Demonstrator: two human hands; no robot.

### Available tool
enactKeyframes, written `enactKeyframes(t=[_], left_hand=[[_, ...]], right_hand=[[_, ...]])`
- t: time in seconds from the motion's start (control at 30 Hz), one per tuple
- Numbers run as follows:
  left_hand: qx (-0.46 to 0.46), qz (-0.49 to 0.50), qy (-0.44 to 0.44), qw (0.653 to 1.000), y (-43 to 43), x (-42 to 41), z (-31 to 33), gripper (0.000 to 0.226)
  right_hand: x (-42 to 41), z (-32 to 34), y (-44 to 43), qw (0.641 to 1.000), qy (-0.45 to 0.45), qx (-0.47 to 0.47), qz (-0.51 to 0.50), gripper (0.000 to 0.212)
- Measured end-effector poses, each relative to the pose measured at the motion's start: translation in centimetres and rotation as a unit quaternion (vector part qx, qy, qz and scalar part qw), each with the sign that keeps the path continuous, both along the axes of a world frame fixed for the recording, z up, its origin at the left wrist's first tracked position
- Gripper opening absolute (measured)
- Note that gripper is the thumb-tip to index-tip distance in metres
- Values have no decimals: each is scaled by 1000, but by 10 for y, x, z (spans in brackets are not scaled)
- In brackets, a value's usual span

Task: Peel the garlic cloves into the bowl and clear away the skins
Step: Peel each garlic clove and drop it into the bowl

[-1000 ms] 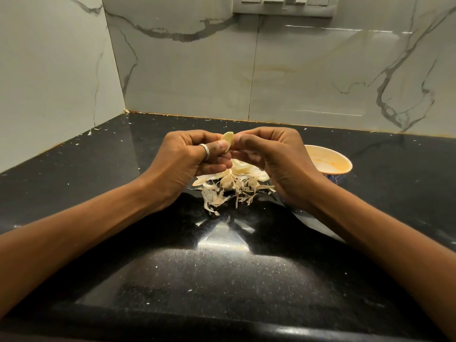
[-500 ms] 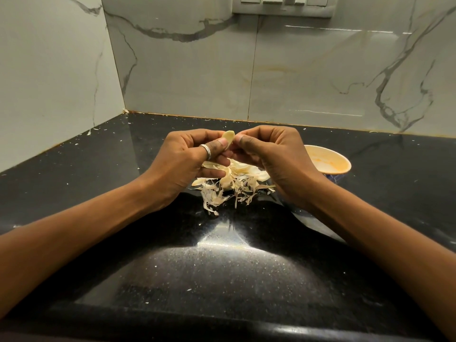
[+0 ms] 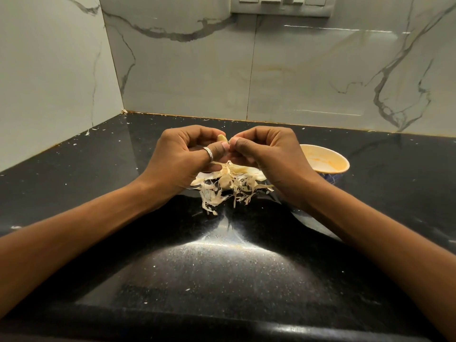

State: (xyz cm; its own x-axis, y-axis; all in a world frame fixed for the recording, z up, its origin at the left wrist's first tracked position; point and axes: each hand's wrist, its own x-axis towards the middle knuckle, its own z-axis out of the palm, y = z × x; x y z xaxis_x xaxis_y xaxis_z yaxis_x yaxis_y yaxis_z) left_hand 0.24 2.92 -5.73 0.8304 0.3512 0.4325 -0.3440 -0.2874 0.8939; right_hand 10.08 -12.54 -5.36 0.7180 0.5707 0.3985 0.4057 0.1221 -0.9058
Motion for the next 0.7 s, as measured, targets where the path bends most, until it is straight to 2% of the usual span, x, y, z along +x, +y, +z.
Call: enactKeyframes(t=[0.07, 0.3, 0.47, 0.63, 0.7], left_hand=[[-7, 0, 3, 1000, 1, 1, 0, 18], [-38, -17, 8, 999, -1, -1, 4, 20], [-100, -33, 17, 994, 0, -1, 7, 22], [-191, -66, 33, 979, 2, 0, 10, 22], [-210, -77, 38, 974, 3, 1, 10, 23]], right_hand=[[0, 1, 0, 1000, -1, -3, -2, 10], [1, 4, -4, 1000, -5, -13, -6, 10], [1, 7, -6, 1000, -11, -20, -11, 14], [1, 7, -6, 993, -83, -59, -57, 2], [3, 6, -5, 987, -119, -71, -78, 4]])
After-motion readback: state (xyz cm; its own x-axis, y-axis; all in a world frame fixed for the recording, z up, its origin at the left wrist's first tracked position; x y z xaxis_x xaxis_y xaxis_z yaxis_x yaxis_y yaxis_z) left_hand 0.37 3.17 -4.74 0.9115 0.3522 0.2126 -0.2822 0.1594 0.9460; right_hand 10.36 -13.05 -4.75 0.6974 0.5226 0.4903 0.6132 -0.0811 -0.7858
